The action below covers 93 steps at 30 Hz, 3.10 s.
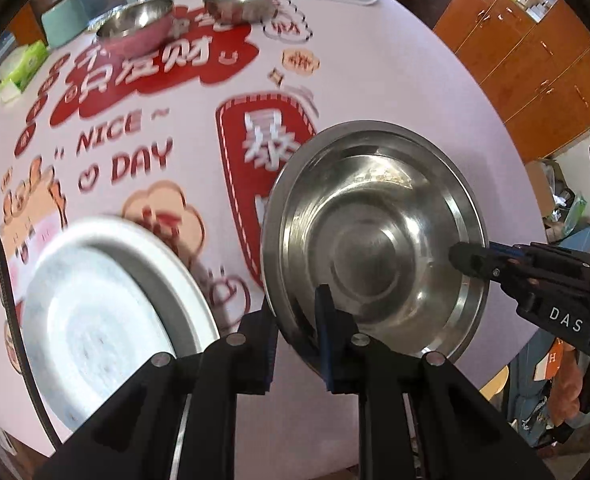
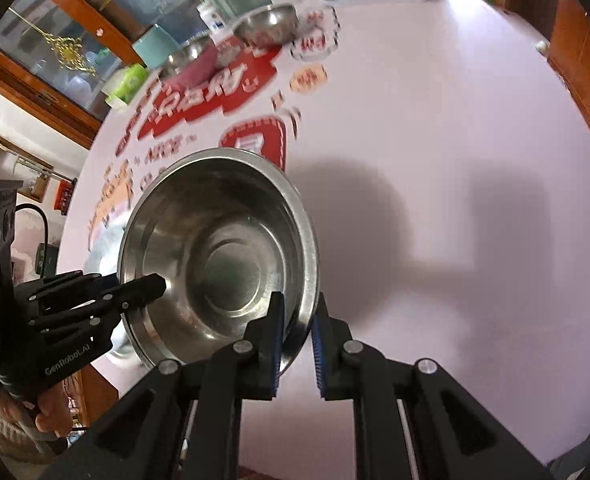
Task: Organize plates and bowls
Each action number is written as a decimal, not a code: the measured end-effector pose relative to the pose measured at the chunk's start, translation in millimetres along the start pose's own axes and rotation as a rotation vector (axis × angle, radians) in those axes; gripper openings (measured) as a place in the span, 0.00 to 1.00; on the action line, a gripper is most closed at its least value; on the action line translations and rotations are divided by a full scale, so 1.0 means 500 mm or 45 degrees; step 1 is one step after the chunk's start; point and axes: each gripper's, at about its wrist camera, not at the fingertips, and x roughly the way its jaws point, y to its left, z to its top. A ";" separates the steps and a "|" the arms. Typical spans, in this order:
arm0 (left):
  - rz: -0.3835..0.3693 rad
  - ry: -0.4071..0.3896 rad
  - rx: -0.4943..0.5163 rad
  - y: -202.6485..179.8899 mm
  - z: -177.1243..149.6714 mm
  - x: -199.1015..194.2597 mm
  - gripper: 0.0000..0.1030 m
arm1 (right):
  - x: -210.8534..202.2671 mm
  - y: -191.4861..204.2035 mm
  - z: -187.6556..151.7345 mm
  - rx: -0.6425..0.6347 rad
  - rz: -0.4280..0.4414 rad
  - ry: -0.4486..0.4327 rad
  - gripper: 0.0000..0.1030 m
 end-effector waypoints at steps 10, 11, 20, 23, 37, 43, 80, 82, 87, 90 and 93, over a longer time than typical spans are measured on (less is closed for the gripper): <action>-0.006 0.063 -0.025 0.014 -0.042 0.051 0.17 | 0.041 0.010 -0.018 -0.041 -0.096 0.027 0.12; -0.003 0.065 -0.023 0.013 -0.041 0.052 0.17 | 0.042 0.009 -0.021 -0.041 -0.097 0.029 0.12; 0.050 0.076 0.024 0.009 -0.054 0.069 0.36 | 0.050 0.007 -0.023 -0.045 -0.136 0.049 0.12; 0.077 0.059 0.025 0.012 -0.052 0.059 0.52 | 0.041 0.008 -0.019 -0.046 -0.133 0.039 0.12; 0.201 -0.143 0.126 0.014 -0.043 -0.138 0.65 | -0.048 0.055 -0.018 -0.101 -0.149 -0.075 0.24; 0.214 -0.203 0.095 0.040 -0.033 -0.192 0.66 | -0.090 0.097 -0.001 -0.129 -0.120 -0.101 0.24; 0.436 -0.314 -0.120 0.473 0.485 -0.295 0.78 | -0.105 0.377 0.605 -0.049 0.039 -0.189 0.38; 0.425 -0.285 -0.170 0.505 0.534 -0.236 0.78 | -0.033 0.367 0.653 -0.032 0.031 -0.147 0.39; 0.379 -0.253 -0.256 0.558 0.624 -0.096 0.78 | 0.116 0.338 0.713 -0.001 0.014 -0.054 0.38; 0.344 -0.197 -0.294 0.577 0.657 -0.008 0.78 | 0.204 0.315 0.729 0.038 0.010 0.016 0.38; 0.329 -0.134 -0.305 0.583 0.674 0.066 0.75 | 0.278 0.302 0.734 0.055 0.026 0.087 0.38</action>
